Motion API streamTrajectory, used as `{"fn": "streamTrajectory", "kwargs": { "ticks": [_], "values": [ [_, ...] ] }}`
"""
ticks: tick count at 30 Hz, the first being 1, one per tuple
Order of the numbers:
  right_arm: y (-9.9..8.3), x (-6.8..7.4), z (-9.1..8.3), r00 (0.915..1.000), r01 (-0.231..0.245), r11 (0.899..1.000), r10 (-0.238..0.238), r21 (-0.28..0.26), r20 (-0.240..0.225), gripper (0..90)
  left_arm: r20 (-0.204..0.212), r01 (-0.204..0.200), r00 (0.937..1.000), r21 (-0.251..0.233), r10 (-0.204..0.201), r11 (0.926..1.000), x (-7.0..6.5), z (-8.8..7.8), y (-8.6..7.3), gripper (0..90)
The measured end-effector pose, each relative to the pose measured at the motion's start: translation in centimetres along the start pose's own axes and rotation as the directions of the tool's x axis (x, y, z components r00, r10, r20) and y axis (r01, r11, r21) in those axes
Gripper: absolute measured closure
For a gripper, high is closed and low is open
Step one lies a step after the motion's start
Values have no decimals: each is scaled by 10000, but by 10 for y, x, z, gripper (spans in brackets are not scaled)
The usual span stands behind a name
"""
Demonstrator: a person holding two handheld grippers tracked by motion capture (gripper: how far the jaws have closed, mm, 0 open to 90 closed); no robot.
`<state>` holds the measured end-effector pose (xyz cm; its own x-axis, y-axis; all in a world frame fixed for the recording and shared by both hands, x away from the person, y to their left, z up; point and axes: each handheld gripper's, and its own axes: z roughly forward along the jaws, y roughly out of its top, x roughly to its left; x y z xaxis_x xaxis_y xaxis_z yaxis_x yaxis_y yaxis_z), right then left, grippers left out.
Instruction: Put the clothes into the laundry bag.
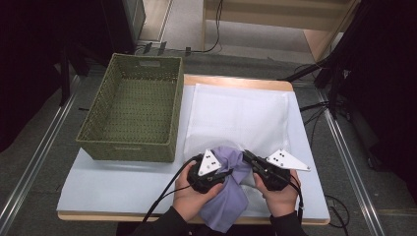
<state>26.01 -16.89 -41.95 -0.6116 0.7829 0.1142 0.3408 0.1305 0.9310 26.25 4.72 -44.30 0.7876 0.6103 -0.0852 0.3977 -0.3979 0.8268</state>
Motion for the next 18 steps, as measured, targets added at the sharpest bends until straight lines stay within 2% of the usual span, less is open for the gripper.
{"fn": "streamTrajectory", "kwargs": {
  "ticks": [1,3,5,6,8,9,10,11,12,13,15,16,17,18],
  "values": [
    [-2,-1,2,10000,-28,9999,28,110,17,899,371,-183,9992,865,152,9961,1,12,-8,603],
    [-4,-2,2,10000,-72,9999,71,145,17,899,633,-149,9979,777,100,9969,1,10,-7,520],
    [-4,-4,2,9999,-127,9998,126,136,49,898,1442,55,9894,665,-151,9978,4,3,-3,415],
    [-4,-4,1,9999,-144,9998,143,129,43,899,1442,55,9894,665,-151,9978,4,3,-3,364],
    [-4,-5,1,9998,-177,9997,176,147,53,899,1682,352,9852,-31,-342,9994,10,-13,3,313],
    [-4,-5,1,9998,-185,9997,184,160,57,899,1682,352,9852,-31,-342,9994,10,-13,3,287],
    [-4,-6,1,9998,-199,9997,198,161,54,898,1846,556,9816,-279,-496,9981,13,-18,5,278],
    [-4,-6,2,9998,-201,9997,200,155,54,899,2012,931,9764,-672,-780,9934,16,-26,7,279],
    [-4,-5,2,9998,-206,9997,205,151,50,899,2012,931,9764,-672,-780,9934,16,-26,7,292],
    [-4,-5,2,9999,-158,9998,157,149,44,899,2195,1012,9722,-797,-816,9917,16,-27,8,341],
    [-4,-4,3,9998,-175,9997,175,164,17,899,2295,920,9705,-673,-743,9935,13,-24,8,479],
    [-4,-4,3,9998,-175,9997,175,164,17,899,2370,783,9692,-397,-667,9961,10,-19,7,479],
    [-4,-3,4,9999,-144,9997,145,189,-19,899,2408,559,9692,-100,-519,9984,5,-13,6,617],
    [-4,-2,4,9999,-125,9997,125,187,-28,899,2369,-14,9715,595,-128,9982,-3,-1,4,661]
  ]
}}
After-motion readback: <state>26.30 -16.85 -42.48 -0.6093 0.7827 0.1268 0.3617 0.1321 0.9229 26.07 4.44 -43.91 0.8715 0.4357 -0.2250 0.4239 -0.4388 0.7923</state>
